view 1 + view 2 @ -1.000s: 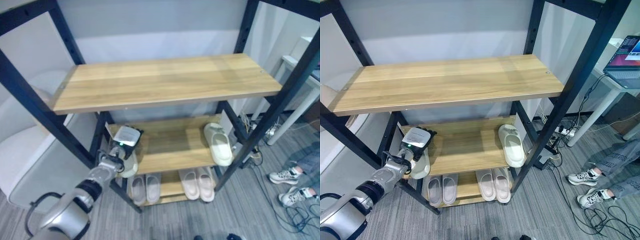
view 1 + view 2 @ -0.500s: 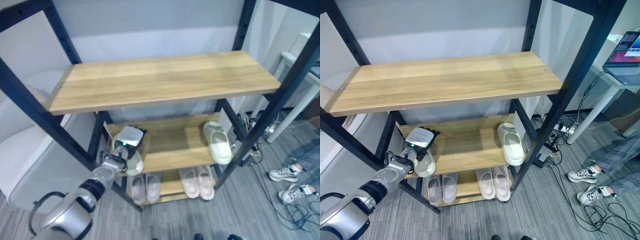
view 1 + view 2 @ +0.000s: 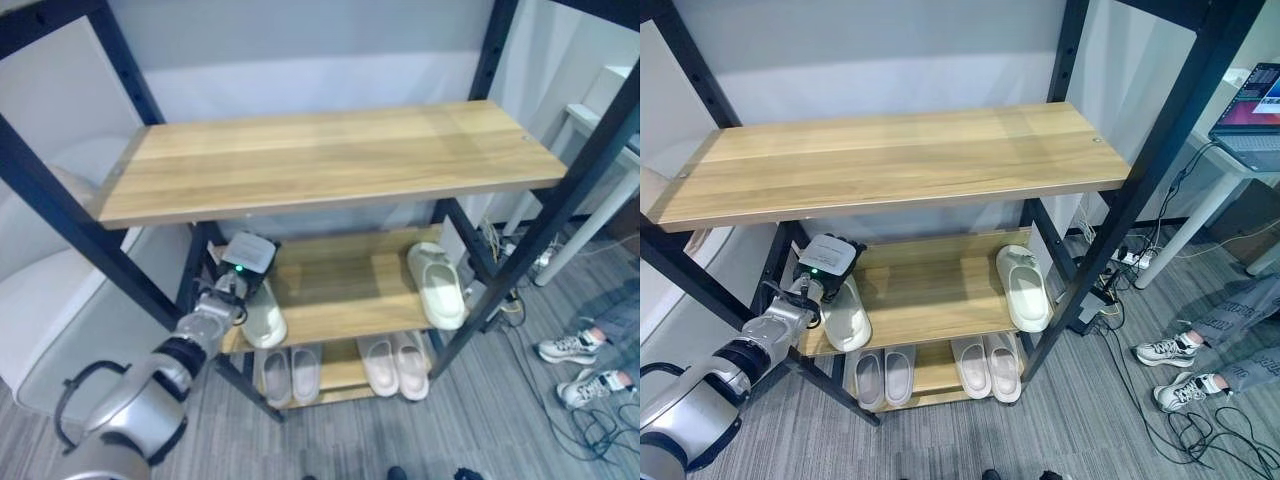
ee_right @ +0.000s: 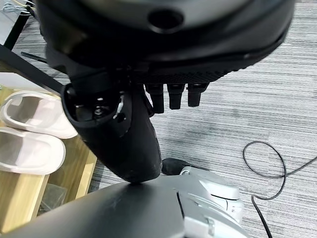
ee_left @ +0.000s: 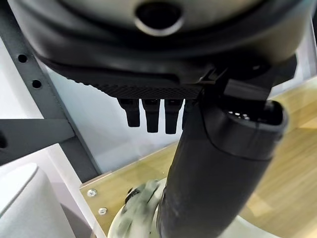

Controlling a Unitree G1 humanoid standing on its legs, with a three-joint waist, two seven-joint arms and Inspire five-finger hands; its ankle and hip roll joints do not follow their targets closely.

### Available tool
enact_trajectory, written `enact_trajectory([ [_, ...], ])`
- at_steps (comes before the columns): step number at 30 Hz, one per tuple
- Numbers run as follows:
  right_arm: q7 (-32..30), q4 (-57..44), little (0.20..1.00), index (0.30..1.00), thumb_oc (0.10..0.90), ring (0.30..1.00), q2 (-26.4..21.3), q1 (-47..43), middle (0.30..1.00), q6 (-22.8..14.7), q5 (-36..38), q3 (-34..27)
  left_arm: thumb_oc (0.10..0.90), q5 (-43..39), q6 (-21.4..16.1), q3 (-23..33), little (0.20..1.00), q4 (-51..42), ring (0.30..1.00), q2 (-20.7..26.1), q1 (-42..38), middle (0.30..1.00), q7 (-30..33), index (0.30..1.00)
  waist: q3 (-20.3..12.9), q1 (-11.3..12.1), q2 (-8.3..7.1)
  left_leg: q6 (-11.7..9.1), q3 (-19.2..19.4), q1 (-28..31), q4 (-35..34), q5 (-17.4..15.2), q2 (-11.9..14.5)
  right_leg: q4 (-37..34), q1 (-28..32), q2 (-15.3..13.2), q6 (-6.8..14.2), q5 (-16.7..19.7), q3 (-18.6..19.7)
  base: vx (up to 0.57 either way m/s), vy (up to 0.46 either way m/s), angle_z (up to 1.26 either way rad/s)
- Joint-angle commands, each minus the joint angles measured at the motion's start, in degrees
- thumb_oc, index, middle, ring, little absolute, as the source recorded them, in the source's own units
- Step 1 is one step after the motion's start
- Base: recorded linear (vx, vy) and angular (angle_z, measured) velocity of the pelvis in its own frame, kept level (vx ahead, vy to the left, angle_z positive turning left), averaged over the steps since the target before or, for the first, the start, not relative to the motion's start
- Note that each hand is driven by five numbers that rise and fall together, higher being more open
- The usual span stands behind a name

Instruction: Arrange the slippers neatly on the shoe rack.

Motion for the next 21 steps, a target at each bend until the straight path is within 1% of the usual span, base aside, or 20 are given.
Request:
enact_trajectory([
  [1, 2.0, 0.8, 0.9, 0.9, 0.8, 0.9, 0.2, -0.7, 0.9, -0.7, -1.0, 2.6, 0.4, -2.7, 2.6, 2.3, 0.3, 7.1, 0.3, 0.1, -14.6, 0.3, 1.8, 0.3, 1.0, -0.5, 3.67, -0.2, -2.9, 1.8, 0.0, -6.0, -1.5, 0.4, 4.3, 3.0, 1.8, -6.6, -4.4, 0.0, 0.0, 0.0],
  [10, 2.1, 0.9, 0.9, 0.9, 0.8, 0.9, 0.3, -0.3, 0.9, -0.4, -0.8, 2.3, 0.4, -2.0, 1.3, 2.0, 0.3, 4.0, 0.3, -0.8, -13.0, 0.3, 1.1, 0.3, 1.2, -0.4, 3.74, -0.1, -2.8, 2.2, 0.0, -6.2, -1.6, 0.4, 4.7, 2.9, 1.8, -6.8, -4.5, 0.0, 0.0, 0.0],
  [12, 1.7, 0.9, 0.9, 0.9, 0.8, 0.9, 0.2, -0.4, 0.9, -0.5, -0.6, 2.1, 0.4, -0.8, 0.1, 1.5, 0.3, -0.6, 0.3, -1.3, -11.9, 0.3, 1.3, 0.3, 1.4, -0.3, 3.75, 0.0, -2.9, 2.2, 0.0, -6.2, -1.7, 0.4, 4.8, 2.9, 1.8, -7.0, -4.6, 0.0, 0.0, 0.0],
  [15, 1.5, 0.8, 0.9, 0.9, 0.8, 0.9, 0.2, -0.4, 0.9, -0.5, -0.3, 1.7, 0.4, 0.1, -1.8, 1.3, 0.3, -10.4, 0.3, -0.8, -12.3, 0.3, 1.2, 0.3, 1.6, -0.1, 3.75, 0.1, -3.2, 2.0, 0.0, -6.1, -1.8, 0.4, 4.7, 2.8, 1.8, -7.0, -4.7, 0.0, 0.0, 0.0],
  [17, 1.5, 0.8, 0.9, 0.9, 0.8, 0.9, 0.2, -0.3, 0.9, -0.4, -0.3, 1.8, 0.4, 1.0, -3.1, 1.1, 0.3, -16.6, 0.3, -2.0, -13.4, 0.3, 1.6, 0.3, 1.9, -0.1, 3.71, 0.1, -3.4, 1.8, 0.0, -6.1, -1.9, 0.4, 4.6, 2.8, 1.7, -7.0, -4.8, 0.0, 0.0, 0.0],
  [18, 1.5, 0.8, 0.9, 0.9, 0.8, 0.9, 0.2, -0.4, 0.9, -0.4, -0.3, 1.7, 0.4, 1.0, -3.1, 1.2, 0.3, -16.8, 0.3, -1.9, -13.4, 0.3, 1.5, 0.3, 1.9, -0.1, 3.72, 0.1, -3.4, 1.8, 0.0, -6.1, -1.9, 0.4, 4.6, 2.7, 1.7, -7.0, -4.8, 0.0, 0.0, 0.0],
  [19, 1.3, 0.8, 0.9, 0.9, 0.8, 0.9, 0.1, -0.5, 0.9, -0.7, -0.2, 1.7, 0.4, 1.9, -4.5, 0.8, 0.3, -20.7, 0.3, -3.2, -13.8, 0.3, 2.4, 0.3, 2.0, -0.1, 3.68, 0.2, -3.5, 1.6, 0.0, -6.1, -2.0, 0.4, 4.5, 2.8, 1.7, -7.0, -4.8, 0.0, 0.0, 0.0],
  [20, 1.3, 0.8, 0.9, 0.9, 0.8, 0.9, 0.1, -0.5, 0.9, -0.7, -0.2, 1.7, 0.4, 1.9, -4.5, 0.8, 0.3, -20.8, 0.3, -3.2, -13.8, 0.3, 2.4, 0.3, 2.0, -0.1, 3.68, 0.2, -3.5, 1.6, 0.0, -6.1, -2.0, 0.4, 4.5, 2.8, 1.7, -7.0, -4.8, 0.0, 0.0, 0.0],
  [21, 1.2, 0.8, 0.9, 0.9, 0.8, 0.9, -0.1, -0.6, 0.9, -0.8, -0.1, 1.7, 0.4, 2.0, -5.1, 0.6, 0.3, -22.4, 0.3, -4.3, -14.4, 0.3, 3.4, 0.3, 2.1, -0.2, 3.69, 0.2, -3.6, 1.6, 0.0, -6.1, -2.1, 0.4, 4.4, 2.8, 1.6, -7.0, -4.7, 0.0, 0.0, 0.0],
])
